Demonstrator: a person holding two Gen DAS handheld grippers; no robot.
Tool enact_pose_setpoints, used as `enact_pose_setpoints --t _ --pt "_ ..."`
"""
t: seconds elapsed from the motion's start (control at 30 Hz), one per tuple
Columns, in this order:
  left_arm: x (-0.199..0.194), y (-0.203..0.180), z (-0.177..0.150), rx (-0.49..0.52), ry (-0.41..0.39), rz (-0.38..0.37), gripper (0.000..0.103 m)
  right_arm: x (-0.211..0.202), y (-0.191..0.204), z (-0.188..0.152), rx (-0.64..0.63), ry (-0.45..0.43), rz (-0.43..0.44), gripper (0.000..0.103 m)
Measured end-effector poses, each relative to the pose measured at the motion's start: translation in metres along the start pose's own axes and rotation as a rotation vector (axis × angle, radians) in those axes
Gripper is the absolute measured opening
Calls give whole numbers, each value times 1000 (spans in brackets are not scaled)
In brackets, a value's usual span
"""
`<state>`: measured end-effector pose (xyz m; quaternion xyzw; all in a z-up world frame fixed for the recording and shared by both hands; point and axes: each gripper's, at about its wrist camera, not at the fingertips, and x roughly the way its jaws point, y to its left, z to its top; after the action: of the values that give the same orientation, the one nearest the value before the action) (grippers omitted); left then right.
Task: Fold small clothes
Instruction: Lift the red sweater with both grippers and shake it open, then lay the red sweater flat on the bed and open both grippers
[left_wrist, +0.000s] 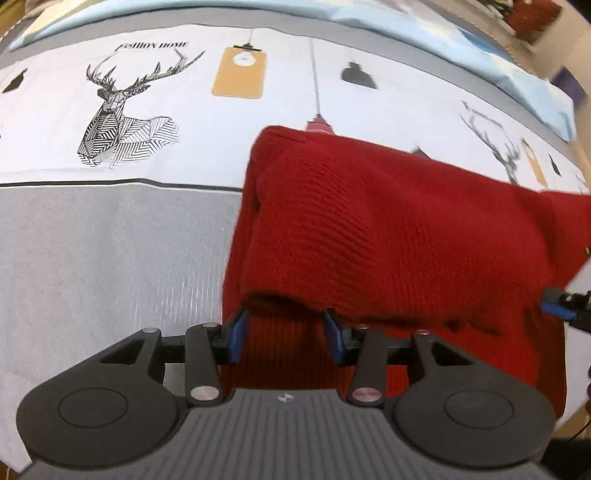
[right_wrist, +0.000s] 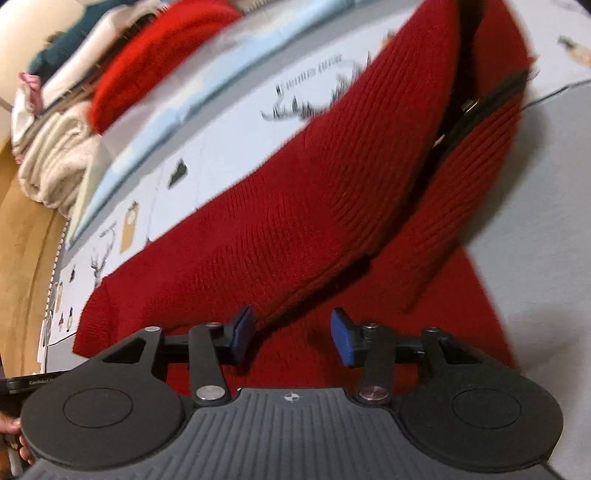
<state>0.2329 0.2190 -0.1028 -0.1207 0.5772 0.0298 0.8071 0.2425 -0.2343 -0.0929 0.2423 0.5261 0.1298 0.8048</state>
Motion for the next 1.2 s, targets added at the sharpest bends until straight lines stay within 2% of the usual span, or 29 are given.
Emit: enact_pose_setpoints --t 0.03,0.13,0.17,0.2,0.3,0.37,0.4,0.43,0.47,0.5,0.53,0.57,0.6,0.63,0.73,0.83,0.93,1.03,1.13,1.2 --pt "3 2 5 -8 2 -9 46 9 -2 -5 9 18 -7 49" --pt "4 5 14 -4 -8 -59 16 30 -5 3 35 42 -21 48" --pt "0 3 18 14 -26 -69 14 35 -4 9 48 37 -44 36" --pt "-4 0 22 38 -45 -65 13 35 -6 11 67 35 -64 18" --pt "-20 -13 37 105 -113 -69 8 26 0 25 102 -8 -72 12" --pt "-36 -15 53 73 -231 -99 8 12 15 40 59 -89 -49 11" --pt "-50 -11 63 2 -370 -130 8 4 18 47 62 -147 -4 11" --pt "-60 -8 69 -63 -485 -140 9 -8 22 58 78 -250 113 11" --pt "-70 -6 74 -116 -600 -131 19 -17 24 66 73 -342 207 13" --pt "-72 -6 77 -135 -638 -123 26 -24 30 73 44 -421 243 19" --pt "-69 -8 80 -141 -631 -123 31 -30 35 77 8 -516 227 30" --pt "-62 -12 82 -131 -591 -129 31 -31 38 79 -10 -574 163 55" --pt "-52 -19 84 -107 -524 -137 31 -28 38 80 -9 -568 103 57" --pt "-39 -29 84 -73 -452 -141 31 -21 36 81 4 -513 60 55" --pt "-19 -58 81 59 -372 -146 31 -1 27 77 43 -327 56 55" --pt "-10 -77 76 148 -349 -122 32 14 43 70 -123 -236 -4 55" --pt "-6 -77 77 147 -342 -112 32 29 52 61 -319 -103 -113 55" --pt "-10 -68 75 116 -359 -113 32 40 50 51 -386 -30 -228 55" --pt "-23 -77 75 135 -378 -151 32 40 40 49 -441 -12 -270 56" --pt "-28 -86 72 172 -382 -182 33 43 34 43 -485 18 -269 56"
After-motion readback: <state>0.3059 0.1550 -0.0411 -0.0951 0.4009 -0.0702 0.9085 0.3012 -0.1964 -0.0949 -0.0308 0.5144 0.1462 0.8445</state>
